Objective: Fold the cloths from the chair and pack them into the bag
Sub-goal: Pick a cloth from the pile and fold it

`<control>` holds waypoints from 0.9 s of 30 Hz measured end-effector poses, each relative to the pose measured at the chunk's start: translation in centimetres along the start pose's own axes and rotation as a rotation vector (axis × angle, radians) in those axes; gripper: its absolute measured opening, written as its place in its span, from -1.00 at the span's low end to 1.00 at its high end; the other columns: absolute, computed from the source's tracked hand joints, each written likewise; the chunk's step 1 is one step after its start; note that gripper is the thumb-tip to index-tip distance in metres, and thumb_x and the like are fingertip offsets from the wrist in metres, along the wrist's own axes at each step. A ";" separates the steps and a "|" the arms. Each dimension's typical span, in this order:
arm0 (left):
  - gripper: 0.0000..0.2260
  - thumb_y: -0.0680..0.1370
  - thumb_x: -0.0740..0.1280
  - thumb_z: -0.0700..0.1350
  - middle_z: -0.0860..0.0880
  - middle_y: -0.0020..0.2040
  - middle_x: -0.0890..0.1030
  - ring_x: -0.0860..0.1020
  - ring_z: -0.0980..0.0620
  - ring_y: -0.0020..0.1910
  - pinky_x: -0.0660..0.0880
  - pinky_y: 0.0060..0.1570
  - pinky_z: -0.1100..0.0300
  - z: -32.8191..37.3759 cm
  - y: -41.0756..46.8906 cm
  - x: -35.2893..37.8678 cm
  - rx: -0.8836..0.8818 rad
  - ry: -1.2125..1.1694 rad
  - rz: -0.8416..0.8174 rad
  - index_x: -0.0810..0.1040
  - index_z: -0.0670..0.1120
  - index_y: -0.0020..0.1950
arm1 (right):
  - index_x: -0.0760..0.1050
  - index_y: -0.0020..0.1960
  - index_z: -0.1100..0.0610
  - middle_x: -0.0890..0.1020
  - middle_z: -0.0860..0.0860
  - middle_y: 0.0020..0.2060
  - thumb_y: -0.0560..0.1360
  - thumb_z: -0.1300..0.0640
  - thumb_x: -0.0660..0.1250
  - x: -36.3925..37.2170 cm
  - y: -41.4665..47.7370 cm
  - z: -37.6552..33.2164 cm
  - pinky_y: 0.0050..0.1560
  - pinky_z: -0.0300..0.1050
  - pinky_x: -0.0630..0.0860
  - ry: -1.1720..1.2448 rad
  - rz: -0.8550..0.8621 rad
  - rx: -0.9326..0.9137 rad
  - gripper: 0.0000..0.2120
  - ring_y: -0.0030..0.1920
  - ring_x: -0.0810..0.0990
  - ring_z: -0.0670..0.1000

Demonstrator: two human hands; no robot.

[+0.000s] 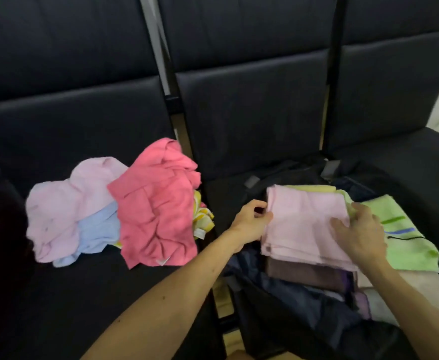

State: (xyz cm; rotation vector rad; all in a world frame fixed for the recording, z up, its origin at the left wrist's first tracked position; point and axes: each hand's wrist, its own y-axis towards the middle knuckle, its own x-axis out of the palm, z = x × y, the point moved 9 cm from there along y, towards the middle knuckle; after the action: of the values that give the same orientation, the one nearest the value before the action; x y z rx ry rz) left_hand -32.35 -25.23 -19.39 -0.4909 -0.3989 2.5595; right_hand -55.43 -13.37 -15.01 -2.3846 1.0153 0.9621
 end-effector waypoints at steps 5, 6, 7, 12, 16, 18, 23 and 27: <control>-0.96 0.58 0.39 -0.16 -0.03 -0.29 0.58 0.52 0.14 -0.43 0.40 -0.46 0.37 -2.4 -5.8 -9.2 0.180 -0.032 0.274 0.57 -0.05 -0.06 | 0.52 0.17 0.19 0.57 0.13 0.09 0.44 0.29 0.46 3.3 -8.9 -9.4 0.22 0.11 0.39 0.109 0.110 -0.459 -0.69 0.14 0.45 0.15; -0.91 0.57 0.40 -0.16 0.02 -0.33 0.58 0.50 0.18 -0.45 0.39 -0.45 0.38 -4.1 -7.0 -11.4 0.174 0.000 0.310 0.58 -0.02 -0.12 | 0.54 0.11 0.16 0.59 0.08 0.02 0.44 0.30 0.46 5.9 -11.2 -11.2 0.14 0.06 0.44 0.153 0.032 -0.519 -0.73 0.07 0.49 0.11; -0.86 0.57 0.41 -0.13 0.09 -0.37 0.58 0.49 0.21 -0.45 0.40 -0.41 0.36 -5.5 -8.0 -13.1 0.164 0.045 0.336 0.57 0.02 -0.18 | 0.56 0.04 0.13 0.61 0.03 -0.05 0.42 0.30 0.47 8.4 -13.0 -12.6 0.06 0.02 0.48 0.183 -0.046 -0.574 -0.77 -0.01 0.53 0.08; -0.87 0.55 0.42 -0.06 0.10 -0.29 0.63 0.56 0.13 -0.31 0.56 -0.19 0.09 -13.9 -10.4 -20.2 0.020 0.394 0.385 0.58 -0.01 -0.20 | 0.60 -0.14 0.05 0.62 -0.07 -0.22 0.42 0.23 0.43 22.8 -19.4 -15.6 -0.12 0.03 0.56 0.096 -0.430 -0.636 -0.91 -0.17 0.56 -0.01; -0.85 0.56 0.36 -0.09 0.17 0.08 0.62 0.61 0.05 -0.03 0.57 -0.08 0.07 -14.8 -9.8 -21.1 0.054 0.689 0.330 0.60 0.09 0.10 | 0.63 0.10 -0.04 0.63 -0.03 0.05 0.49 0.12 0.37 29.6 -19.5 -15.0 -0.02 0.03 0.55 -0.097 -0.537 -0.563 -0.79 0.09 0.54 0.09; -0.69 0.57 0.32 -0.18 0.13 0.24 0.54 0.57 0.02 0.11 0.54 -0.03 0.09 -15.2 -8.5 -20.8 0.085 0.820 0.271 0.54 0.09 0.28 | 0.58 0.20 -0.08 0.57 -0.05 0.18 0.50 0.11 0.32 31.4 -19.0 -15.0 0.01 -0.01 0.53 -0.180 -0.547 -0.557 -0.70 0.20 0.49 0.10; -0.73 0.60 0.25 -0.20 0.06 0.24 0.51 0.52 0.02 0.17 0.41 -0.11 0.19 -15.6 -6.8 -20.6 0.130 0.984 0.217 0.55 0.02 0.26 | 0.54 0.22 0.02 0.49 -0.01 0.25 0.54 0.15 0.25 32.9 -17.9 -15.2 0.06 0.00 0.49 -0.338 -0.487 -0.570 -0.72 0.22 0.38 0.07; -0.82 0.63 0.22 -0.18 0.04 0.20 0.51 0.53 -0.01 0.09 0.31 -0.20 0.16 -15.9 -7.3 -21.3 0.131 0.941 0.265 0.57 -0.05 0.15 | 0.62 0.08 0.06 0.53 0.02 0.11 0.56 0.10 0.27 33.0 -17.7 -15.4 0.12 -0.06 0.44 -0.322 -0.493 -0.603 -0.82 0.17 0.39 0.08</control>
State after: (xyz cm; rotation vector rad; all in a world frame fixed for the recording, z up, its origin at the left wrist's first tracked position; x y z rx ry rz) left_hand -5.54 -27.34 -25.26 -1.6590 0.1860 2.2278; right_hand -18.81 -26.16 -26.64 -2.6041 -0.0082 1.5275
